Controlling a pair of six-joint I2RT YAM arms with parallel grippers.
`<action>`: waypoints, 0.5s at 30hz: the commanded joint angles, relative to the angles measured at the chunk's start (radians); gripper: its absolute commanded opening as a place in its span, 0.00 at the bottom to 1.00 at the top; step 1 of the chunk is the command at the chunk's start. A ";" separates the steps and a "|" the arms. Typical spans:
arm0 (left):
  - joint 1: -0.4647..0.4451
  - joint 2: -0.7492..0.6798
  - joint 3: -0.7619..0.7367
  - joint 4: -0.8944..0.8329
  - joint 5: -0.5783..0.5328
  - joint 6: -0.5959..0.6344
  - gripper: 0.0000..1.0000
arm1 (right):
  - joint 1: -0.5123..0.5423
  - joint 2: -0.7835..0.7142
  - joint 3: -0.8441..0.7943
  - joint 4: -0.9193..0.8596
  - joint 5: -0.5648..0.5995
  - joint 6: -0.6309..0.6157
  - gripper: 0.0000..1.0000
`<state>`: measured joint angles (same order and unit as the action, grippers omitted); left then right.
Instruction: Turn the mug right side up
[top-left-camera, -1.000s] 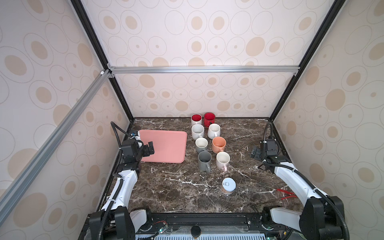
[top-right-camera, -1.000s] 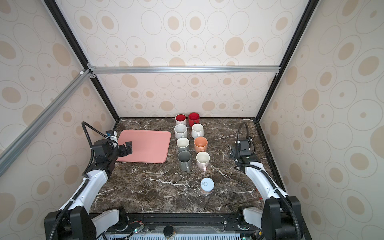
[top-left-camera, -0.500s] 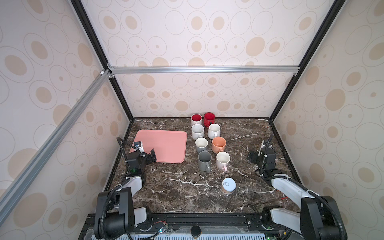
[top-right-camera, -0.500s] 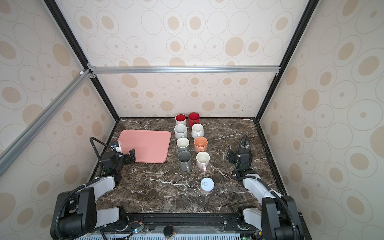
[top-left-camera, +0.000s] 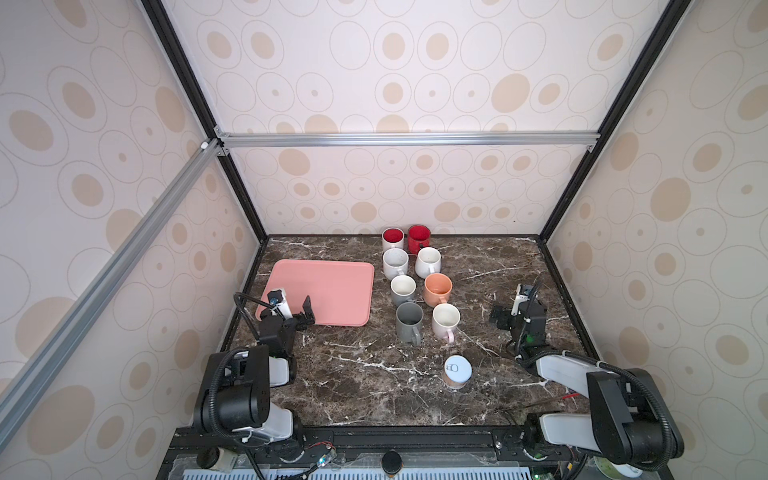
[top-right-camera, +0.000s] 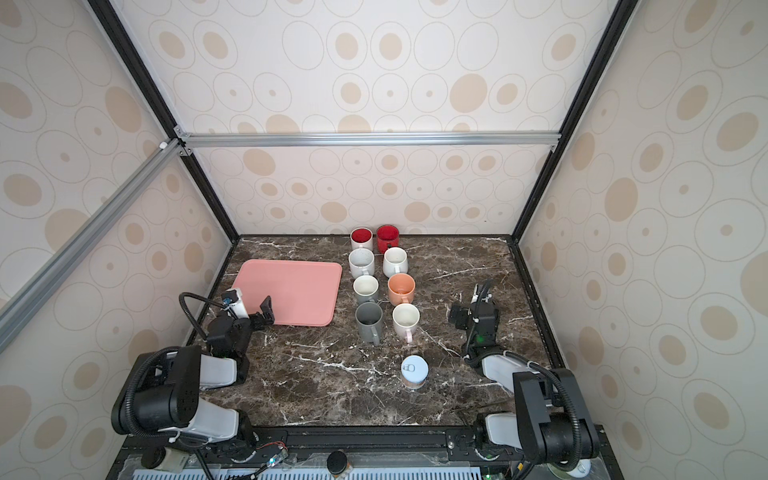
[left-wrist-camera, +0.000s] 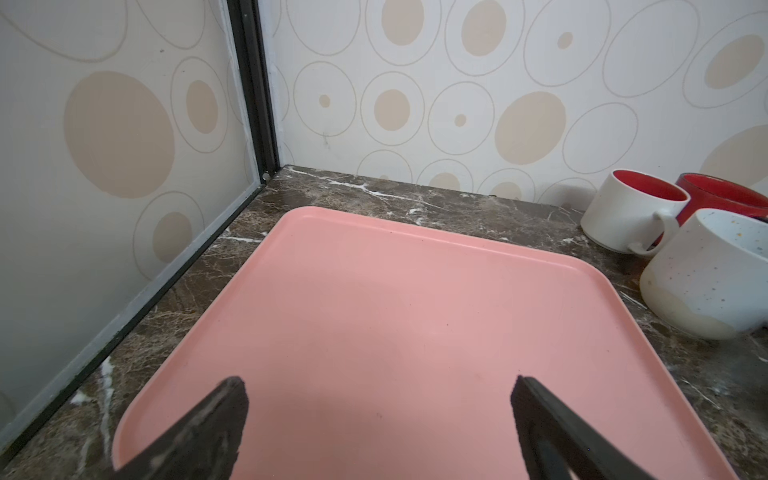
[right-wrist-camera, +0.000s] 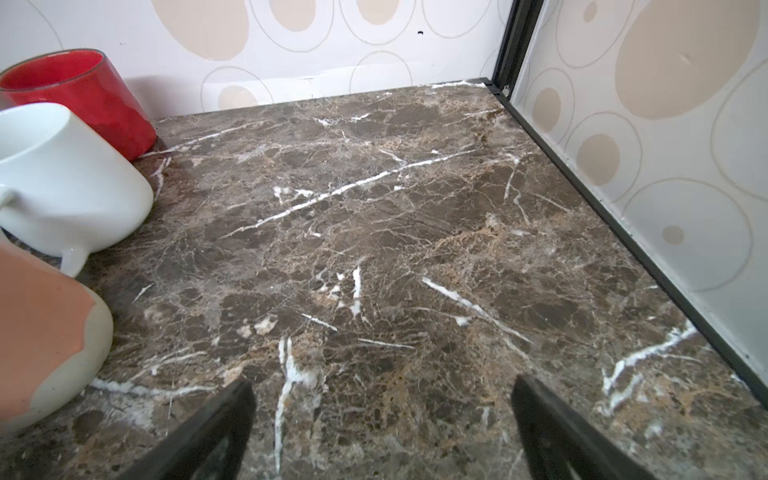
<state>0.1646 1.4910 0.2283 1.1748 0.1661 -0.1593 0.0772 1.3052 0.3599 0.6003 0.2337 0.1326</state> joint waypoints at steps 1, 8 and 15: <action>-0.015 0.002 0.014 0.080 0.005 0.004 1.00 | -0.001 -0.008 0.001 0.041 -0.038 -0.043 1.00; -0.099 0.021 -0.005 0.129 -0.065 0.093 1.00 | -0.002 0.027 0.027 0.041 -0.039 -0.080 1.00; -0.163 0.080 0.003 0.151 -0.181 0.133 1.00 | -0.006 0.182 -0.046 0.354 -0.077 -0.148 1.00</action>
<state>0.0051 1.5776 0.2165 1.3045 0.0483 -0.0704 0.0765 1.4307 0.3473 0.7990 0.1898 0.0334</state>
